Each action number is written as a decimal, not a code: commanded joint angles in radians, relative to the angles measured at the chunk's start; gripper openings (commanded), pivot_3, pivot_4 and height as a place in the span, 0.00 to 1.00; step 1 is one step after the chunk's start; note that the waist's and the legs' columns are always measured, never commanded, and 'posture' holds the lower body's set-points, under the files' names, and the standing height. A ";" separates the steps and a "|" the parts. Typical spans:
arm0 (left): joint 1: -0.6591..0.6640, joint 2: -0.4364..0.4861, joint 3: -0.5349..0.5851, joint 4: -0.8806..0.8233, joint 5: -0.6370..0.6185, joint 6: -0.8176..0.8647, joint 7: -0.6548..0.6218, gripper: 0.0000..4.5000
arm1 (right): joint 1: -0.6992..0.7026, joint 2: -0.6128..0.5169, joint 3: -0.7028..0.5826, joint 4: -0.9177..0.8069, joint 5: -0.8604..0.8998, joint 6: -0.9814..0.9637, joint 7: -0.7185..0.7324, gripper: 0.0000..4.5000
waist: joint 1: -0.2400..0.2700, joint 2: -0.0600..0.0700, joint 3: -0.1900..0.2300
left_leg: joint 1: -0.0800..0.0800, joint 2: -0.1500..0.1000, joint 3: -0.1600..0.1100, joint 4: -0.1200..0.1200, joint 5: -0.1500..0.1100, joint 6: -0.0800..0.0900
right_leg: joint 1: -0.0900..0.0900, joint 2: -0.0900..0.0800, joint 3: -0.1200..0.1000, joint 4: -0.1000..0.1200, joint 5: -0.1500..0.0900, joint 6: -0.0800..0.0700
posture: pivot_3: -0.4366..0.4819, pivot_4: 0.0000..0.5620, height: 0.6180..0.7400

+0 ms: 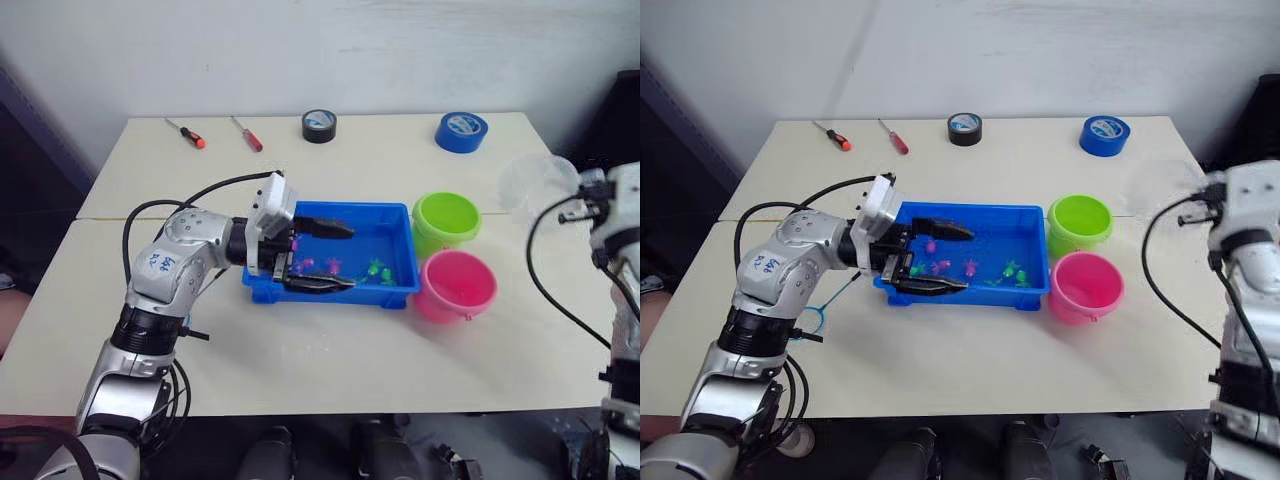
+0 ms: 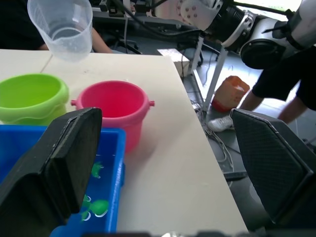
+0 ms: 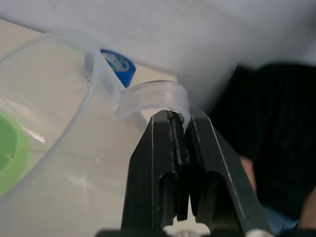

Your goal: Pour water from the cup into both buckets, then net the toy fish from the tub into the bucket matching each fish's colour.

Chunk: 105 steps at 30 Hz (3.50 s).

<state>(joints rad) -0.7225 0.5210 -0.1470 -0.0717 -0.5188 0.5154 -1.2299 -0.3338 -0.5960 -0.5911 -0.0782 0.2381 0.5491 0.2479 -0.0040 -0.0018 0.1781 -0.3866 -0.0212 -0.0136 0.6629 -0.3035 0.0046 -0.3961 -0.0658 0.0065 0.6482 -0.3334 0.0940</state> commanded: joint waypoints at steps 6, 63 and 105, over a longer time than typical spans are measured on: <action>-0.024 -0.014 0.007 -0.047 -0.070 0.038 -0.047 1.00 | 0.081 0.201 -0.309 -0.223 0.303 0.305 -0.162 0.02 | 0.001 0.001 0.000 | 0.001 0.000 -0.001 0.000 0.000 0.001 | 0.000 0.000 0.001 -0.001 0.000 0.000 | 0.48 0.27 0.97; 0.451 0.241 0.348 -0.246 -0.089 0.172 0.187 1.00 | 0.043 -0.365 0.219 -0.470 0.850 0.285 0.421 0.97 | -0.021 -0.007 0.004 | 0.010 0.003 0.000 -0.008 -0.003 0.004 | 0.005 0.001 0.002 -0.006 -0.002 -0.003 | 0.48 0.27 0.97; -0.048 0.306 -0.065 0.859 0.613 -0.152 0.176 1.00 | 0.170 -0.203 0.485 -0.642 0.501 0.138 0.509 0.97 | 0.018 -0.010 0.002 | -0.016 -0.006 -0.002 0.003 -0.004 0.007 | -0.016 -0.011 -0.010 -0.003 0.001 -0.001 | 0.48 0.27 0.97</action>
<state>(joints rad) -0.7529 0.8239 -0.2038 0.7554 0.0667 0.3842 -1.0645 -0.1676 -0.8020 -0.0699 -0.6776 0.7221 0.6888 0.7725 0.0136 -0.0114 0.1799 -0.4024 -0.0277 -0.0157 0.6662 -0.3067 0.0120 -0.4115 -0.0767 -0.0034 0.6458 -0.3318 0.0942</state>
